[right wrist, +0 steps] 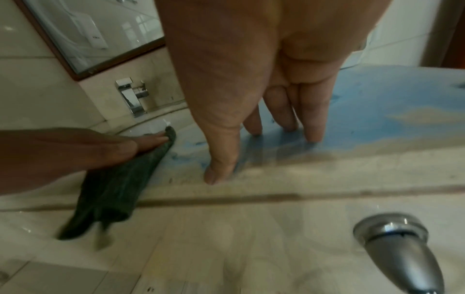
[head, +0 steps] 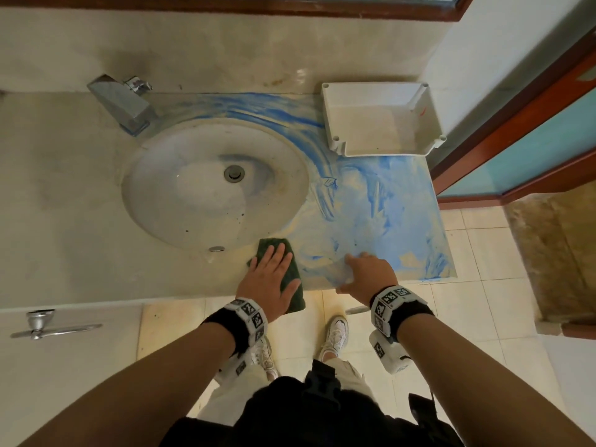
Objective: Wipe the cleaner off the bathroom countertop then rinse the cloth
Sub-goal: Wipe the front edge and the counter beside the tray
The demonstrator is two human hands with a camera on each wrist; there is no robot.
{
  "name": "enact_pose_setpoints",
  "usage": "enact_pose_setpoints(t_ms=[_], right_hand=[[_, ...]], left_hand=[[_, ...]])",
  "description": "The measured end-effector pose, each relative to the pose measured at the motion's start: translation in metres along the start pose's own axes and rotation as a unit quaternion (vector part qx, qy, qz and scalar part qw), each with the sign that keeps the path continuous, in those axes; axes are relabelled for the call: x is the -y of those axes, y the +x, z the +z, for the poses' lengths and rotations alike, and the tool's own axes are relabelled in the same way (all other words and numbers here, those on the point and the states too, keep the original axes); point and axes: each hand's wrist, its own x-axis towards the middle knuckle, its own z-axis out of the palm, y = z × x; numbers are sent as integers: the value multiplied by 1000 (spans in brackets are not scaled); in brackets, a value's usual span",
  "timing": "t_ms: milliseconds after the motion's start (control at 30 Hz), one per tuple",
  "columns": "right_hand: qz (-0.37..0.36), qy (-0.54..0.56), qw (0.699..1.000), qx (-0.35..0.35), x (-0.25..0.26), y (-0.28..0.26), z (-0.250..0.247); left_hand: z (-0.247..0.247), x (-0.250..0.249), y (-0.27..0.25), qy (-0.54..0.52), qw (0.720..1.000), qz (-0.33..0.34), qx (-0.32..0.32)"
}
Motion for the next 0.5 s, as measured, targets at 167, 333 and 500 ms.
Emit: enact_pose_setpoints(t_ms=[167, 333, 500], right_hand=[[-21, 19, 1000, 1, -29, 7, -43], [-37, -37, 999, 15, -60, 24, -56], [-74, -119, 988, 59, -90, 35, -46]], left_hand=[[-20, -9, 52, -27, 997, -68, -9], [3, -35, 17, -28, 997, -67, -21], [28, -64, -8, -52, 995, -84, -13]])
